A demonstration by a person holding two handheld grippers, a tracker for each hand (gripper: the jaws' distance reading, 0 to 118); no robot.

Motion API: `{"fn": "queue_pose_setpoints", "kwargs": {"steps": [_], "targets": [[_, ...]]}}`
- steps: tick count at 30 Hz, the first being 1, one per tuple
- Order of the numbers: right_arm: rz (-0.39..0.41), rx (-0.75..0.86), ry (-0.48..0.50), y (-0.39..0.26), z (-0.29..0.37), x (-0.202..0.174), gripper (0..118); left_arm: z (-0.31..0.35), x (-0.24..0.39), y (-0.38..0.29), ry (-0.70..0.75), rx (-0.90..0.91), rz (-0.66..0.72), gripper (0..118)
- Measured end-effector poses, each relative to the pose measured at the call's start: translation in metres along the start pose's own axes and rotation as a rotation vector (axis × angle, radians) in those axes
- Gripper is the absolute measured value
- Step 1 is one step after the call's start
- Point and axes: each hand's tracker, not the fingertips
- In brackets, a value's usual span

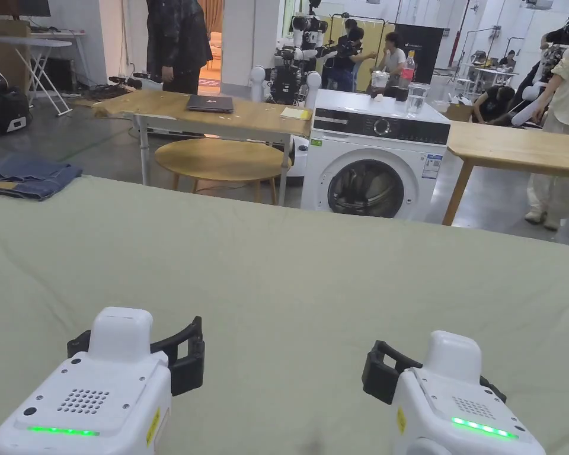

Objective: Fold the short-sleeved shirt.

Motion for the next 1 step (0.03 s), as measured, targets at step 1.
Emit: {"fn": "queue_pose_setpoints", "kwargs": {"steps": [1], "targets": [[0.000,-0.002,0.010,-0.0003,-0.0015,0.0018,98,-0.0002,0.0000,0.0000,-0.002,-0.002,-0.002,82]]}}
